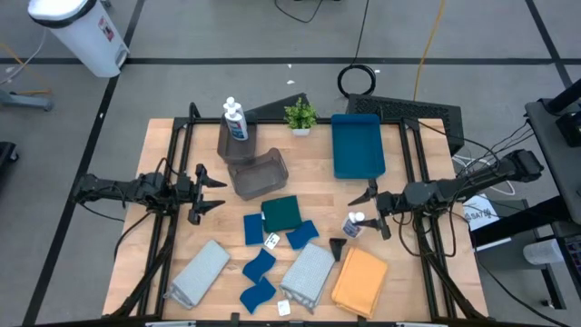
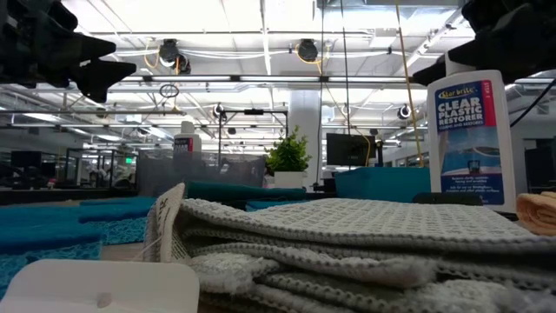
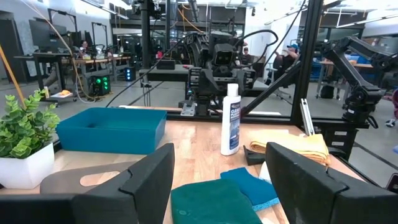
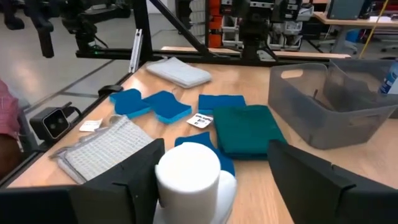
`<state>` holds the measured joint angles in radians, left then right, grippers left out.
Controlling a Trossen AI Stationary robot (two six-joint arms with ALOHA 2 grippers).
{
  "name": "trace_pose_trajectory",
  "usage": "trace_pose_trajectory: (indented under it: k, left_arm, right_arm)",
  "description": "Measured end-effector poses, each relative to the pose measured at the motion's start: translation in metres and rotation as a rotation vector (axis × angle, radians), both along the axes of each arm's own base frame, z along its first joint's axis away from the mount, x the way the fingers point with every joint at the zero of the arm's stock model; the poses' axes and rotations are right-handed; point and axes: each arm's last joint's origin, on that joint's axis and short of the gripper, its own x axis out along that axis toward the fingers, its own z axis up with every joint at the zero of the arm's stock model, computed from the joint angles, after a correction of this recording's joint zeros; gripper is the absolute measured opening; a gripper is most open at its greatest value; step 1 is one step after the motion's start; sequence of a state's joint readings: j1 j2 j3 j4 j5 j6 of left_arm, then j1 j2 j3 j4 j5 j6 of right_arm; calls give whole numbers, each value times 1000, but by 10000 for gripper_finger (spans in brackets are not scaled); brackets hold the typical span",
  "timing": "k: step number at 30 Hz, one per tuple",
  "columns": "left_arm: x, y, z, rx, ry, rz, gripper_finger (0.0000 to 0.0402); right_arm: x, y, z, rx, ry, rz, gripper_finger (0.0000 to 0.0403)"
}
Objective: Pick & Place Kitchen Items
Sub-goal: Put the white restorer into the top black bin
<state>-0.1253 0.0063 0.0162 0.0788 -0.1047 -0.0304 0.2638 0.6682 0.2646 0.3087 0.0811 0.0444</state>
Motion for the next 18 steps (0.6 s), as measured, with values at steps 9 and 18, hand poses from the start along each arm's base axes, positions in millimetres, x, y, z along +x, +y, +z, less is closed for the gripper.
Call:
trace_pose_trajectory:
  k: [9,18]
  left_arm:
    - [0,0,0,0,0,0,255]
    - [0,0,0,0,0,0,255]
  right_arm:
    - [0,0,-2,-4,20,2,194]
    - [0,0,0,-71,-6,18,105]
